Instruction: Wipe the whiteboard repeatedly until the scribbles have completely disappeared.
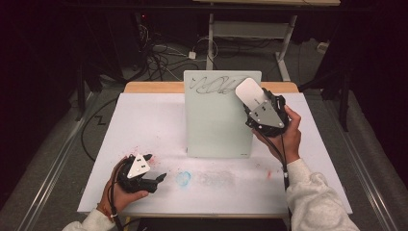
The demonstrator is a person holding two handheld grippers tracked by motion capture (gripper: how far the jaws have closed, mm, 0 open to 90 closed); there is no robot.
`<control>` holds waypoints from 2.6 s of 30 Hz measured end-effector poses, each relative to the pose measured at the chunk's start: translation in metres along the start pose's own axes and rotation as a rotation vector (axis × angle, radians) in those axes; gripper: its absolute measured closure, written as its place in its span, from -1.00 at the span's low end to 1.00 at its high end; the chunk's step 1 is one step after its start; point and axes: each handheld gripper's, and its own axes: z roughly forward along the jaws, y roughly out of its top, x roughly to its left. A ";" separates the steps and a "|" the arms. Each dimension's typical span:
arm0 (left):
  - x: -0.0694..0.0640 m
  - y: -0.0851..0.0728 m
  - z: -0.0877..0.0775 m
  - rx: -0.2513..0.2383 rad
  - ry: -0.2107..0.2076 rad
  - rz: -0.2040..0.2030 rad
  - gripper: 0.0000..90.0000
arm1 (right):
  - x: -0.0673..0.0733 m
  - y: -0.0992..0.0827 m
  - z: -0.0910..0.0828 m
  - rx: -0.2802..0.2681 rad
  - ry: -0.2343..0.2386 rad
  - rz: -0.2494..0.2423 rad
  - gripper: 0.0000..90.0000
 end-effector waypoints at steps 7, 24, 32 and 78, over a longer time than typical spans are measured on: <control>-0.002 0.001 0.001 -0.001 -0.006 0.009 -0.59 | 0.007 -0.004 0.002 -0.005 0.005 0.011 -0.31; -0.003 0.001 0.001 0.001 -0.009 0.010 -0.59 | -0.011 -0.005 0.001 0.004 -0.031 0.058 -0.31; -0.003 0.001 0.002 0.003 -0.010 0.012 -0.59 | -0.002 -0.010 0.000 -0.005 -0.022 0.106 -0.31; -0.004 0.001 0.000 0.001 -0.012 0.021 -0.59 | 0.035 0.009 0.009 -0.014 0.049 0.063 -0.31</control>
